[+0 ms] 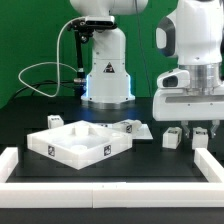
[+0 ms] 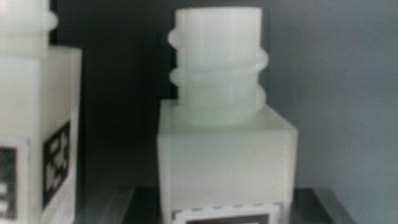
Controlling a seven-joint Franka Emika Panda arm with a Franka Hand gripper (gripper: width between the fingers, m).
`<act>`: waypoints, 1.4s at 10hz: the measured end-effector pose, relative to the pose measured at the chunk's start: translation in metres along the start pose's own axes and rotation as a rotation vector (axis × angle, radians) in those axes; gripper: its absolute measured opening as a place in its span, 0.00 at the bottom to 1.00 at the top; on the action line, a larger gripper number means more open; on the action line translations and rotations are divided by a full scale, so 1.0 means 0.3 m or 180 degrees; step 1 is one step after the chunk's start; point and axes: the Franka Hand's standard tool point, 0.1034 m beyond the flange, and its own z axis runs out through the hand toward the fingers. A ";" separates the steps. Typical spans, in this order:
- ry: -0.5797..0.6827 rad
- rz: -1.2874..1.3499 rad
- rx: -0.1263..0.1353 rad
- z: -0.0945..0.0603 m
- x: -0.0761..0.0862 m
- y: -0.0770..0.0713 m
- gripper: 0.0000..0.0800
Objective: Assemble one leg
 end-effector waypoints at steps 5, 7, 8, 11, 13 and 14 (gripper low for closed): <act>-0.0105 -0.0192 -0.0043 -0.065 -0.002 0.005 0.56; -0.0149 -0.0534 -0.0047 -0.231 0.041 0.045 0.79; -0.0157 -0.0766 -0.0037 -0.328 0.086 0.095 0.79; -0.0023 -0.1984 0.0005 -0.410 0.198 0.289 0.81; -0.0055 -0.2310 0.0001 -0.394 0.191 0.284 0.81; -0.0055 -0.2302 0.0000 -0.394 0.193 0.288 0.81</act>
Offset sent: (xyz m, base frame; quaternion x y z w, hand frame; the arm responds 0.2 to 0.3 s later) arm 0.0000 0.0000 0.0000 0.0000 0.0000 0.0000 1.0000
